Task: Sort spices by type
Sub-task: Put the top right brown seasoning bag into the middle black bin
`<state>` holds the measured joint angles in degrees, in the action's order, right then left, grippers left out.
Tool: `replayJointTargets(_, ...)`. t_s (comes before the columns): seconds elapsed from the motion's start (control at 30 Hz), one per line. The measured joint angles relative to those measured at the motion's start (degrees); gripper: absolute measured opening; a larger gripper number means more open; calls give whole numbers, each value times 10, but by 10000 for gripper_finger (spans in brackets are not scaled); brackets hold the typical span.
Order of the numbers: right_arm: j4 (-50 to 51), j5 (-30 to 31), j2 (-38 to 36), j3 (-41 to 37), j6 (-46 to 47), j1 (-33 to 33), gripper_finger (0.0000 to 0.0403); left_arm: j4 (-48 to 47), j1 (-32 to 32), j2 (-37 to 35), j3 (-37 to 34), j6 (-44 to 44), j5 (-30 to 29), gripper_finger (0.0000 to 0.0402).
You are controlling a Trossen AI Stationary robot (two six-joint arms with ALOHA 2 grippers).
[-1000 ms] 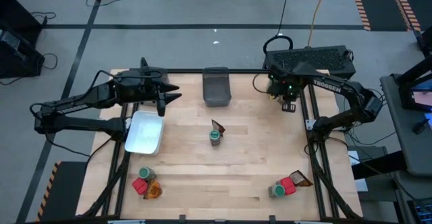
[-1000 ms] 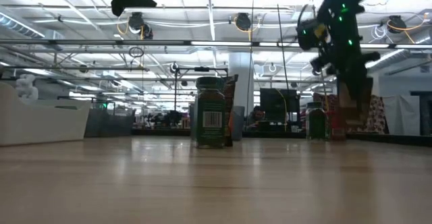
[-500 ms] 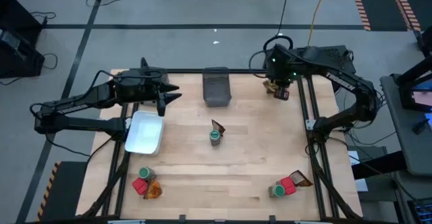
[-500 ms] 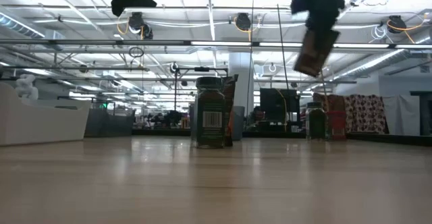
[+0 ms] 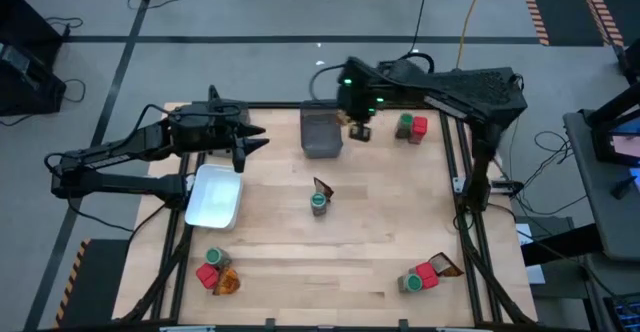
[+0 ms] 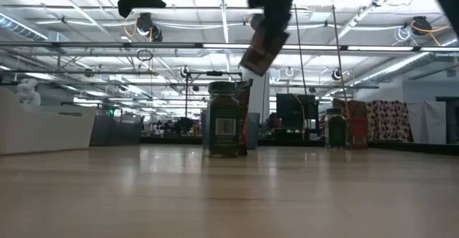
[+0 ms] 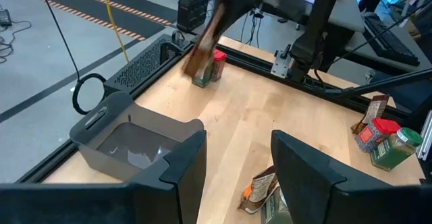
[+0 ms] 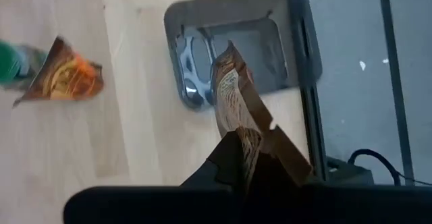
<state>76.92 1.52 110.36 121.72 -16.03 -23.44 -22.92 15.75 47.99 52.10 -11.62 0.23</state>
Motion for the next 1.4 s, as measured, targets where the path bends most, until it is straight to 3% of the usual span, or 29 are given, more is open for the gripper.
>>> replayJointTargets(0.2, 2, -32, 101, 66, 4, 8, 0, -2, 0, 0, 0, 0, 0, 172)
replayJointTargets(0.5, -6, -33, 184, 74, 18, 22, 0, -2, 0, 0, 0, 0, 0, 172)
replayJointTargets(1.4, 0, -3, 248, 68, 2, 17, 0, -1, 0, 0, 0, -1, 0, 172)
